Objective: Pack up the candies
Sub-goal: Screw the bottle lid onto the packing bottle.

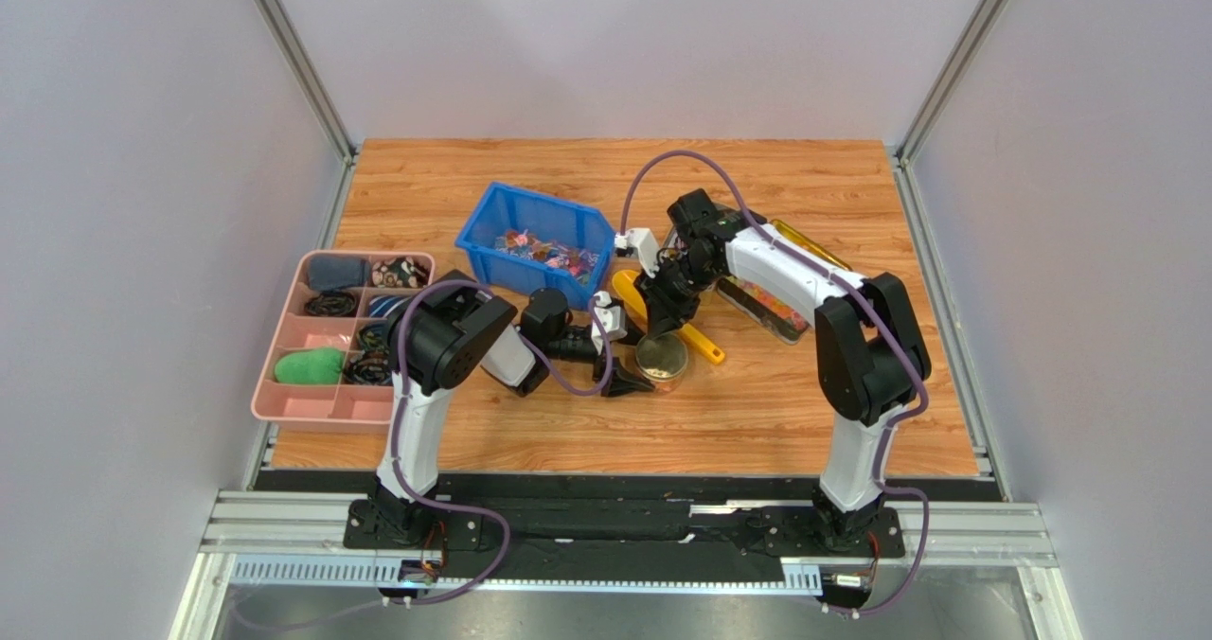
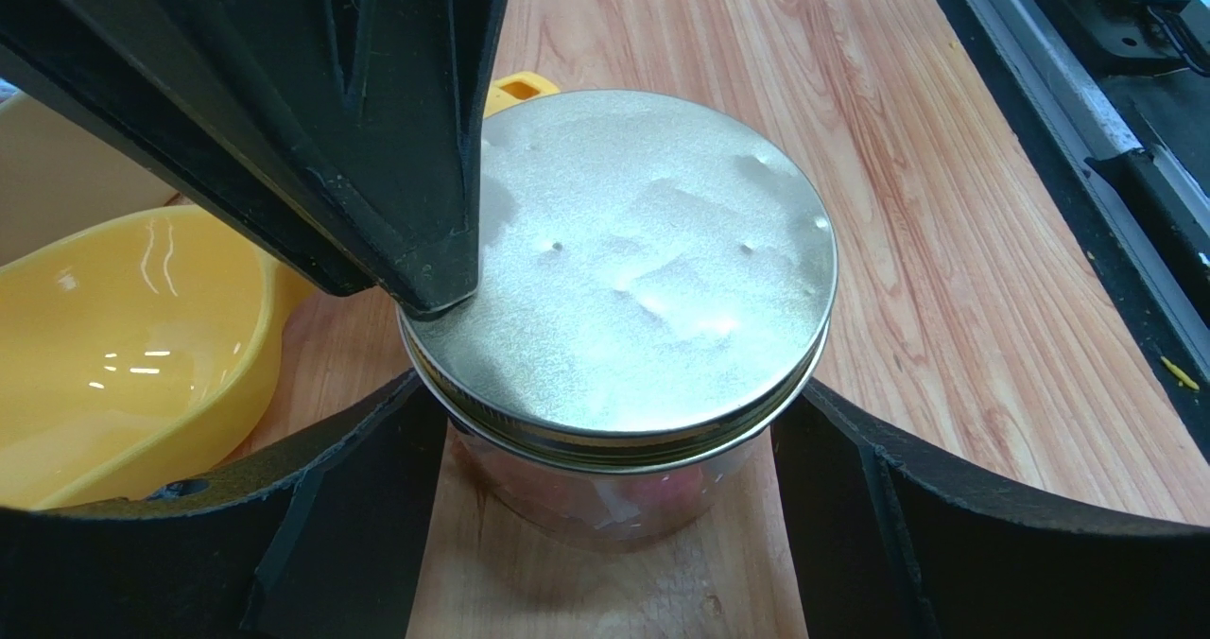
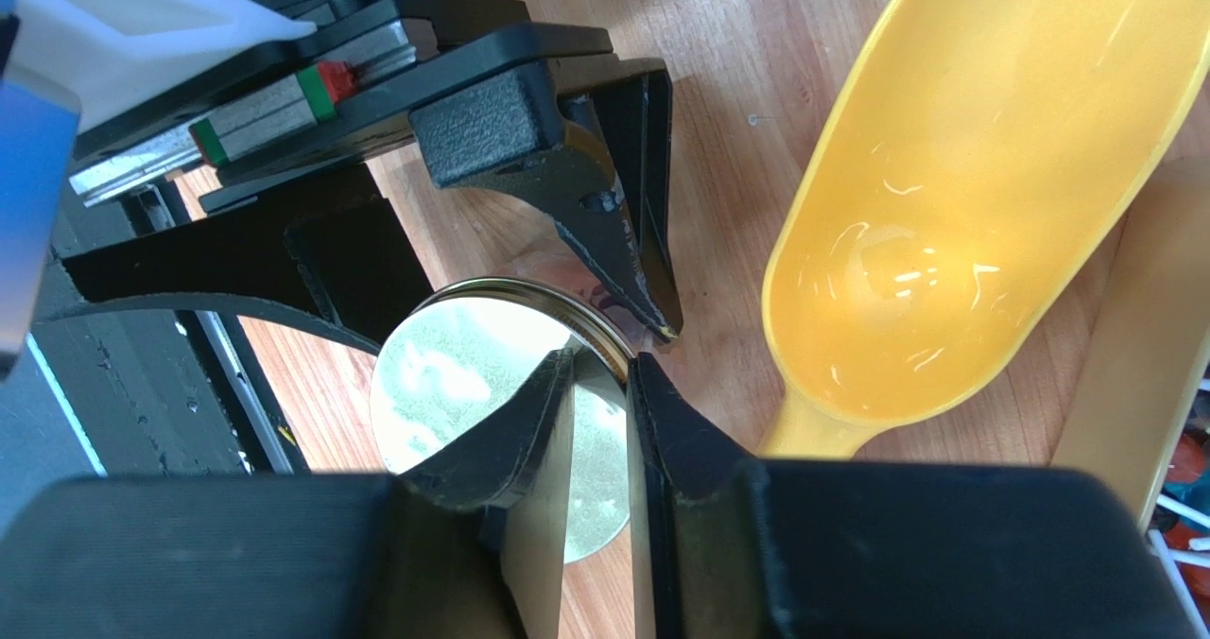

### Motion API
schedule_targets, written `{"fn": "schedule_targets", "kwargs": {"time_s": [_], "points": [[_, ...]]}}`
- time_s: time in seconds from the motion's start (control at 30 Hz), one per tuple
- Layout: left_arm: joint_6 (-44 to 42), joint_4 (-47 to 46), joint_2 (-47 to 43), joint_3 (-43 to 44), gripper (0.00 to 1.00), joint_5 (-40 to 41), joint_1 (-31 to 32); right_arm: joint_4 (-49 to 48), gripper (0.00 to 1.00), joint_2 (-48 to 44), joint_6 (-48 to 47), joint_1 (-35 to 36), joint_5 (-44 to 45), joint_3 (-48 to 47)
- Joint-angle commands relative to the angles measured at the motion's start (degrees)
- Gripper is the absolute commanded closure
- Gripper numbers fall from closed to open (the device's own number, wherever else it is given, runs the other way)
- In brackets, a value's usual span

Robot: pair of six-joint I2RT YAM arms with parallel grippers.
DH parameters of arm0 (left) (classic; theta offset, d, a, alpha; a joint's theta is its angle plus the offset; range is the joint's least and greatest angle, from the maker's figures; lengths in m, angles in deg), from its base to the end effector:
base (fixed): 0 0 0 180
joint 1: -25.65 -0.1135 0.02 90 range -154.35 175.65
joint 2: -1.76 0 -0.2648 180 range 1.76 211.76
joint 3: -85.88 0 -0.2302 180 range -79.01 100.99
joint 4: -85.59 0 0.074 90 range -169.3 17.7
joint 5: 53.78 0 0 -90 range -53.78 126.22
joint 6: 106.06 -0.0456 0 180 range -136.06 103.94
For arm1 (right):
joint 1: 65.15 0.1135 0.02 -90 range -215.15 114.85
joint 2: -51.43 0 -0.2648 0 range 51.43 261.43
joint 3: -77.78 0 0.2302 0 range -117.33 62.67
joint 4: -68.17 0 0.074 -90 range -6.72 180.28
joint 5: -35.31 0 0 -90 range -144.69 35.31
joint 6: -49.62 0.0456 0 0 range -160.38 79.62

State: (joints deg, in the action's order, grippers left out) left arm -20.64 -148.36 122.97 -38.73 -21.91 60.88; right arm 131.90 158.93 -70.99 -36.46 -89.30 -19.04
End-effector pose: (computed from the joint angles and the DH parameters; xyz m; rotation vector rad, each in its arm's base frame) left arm 0.2615 -0.2321 0.1098 1.2938 1.3311 -1.2700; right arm 0.2997 0.1935 0.2160 -1.4578 2.3247 0.8477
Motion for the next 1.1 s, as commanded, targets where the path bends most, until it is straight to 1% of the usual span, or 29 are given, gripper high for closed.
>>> {"fn": "schedule_targets", "kwargs": {"time_s": [0.0,0.73,1.07], "points": [[1.2,0.9,-0.1,0.7,0.26,0.4,-0.4,2.2,0.81,-3.4,-1.2,-0.5,0.0,2.3],[0.2,2.2,-0.5,0.6,0.26,1.8,-0.5,4.2,0.84,-10.7,-0.9,-1.4,-0.3,13.7],[0.0,2.3,-0.5,0.6,0.26,2.0,-0.5,7.1,0.85,-12.7,-1.6,-0.6,-0.2,15.8]]}}
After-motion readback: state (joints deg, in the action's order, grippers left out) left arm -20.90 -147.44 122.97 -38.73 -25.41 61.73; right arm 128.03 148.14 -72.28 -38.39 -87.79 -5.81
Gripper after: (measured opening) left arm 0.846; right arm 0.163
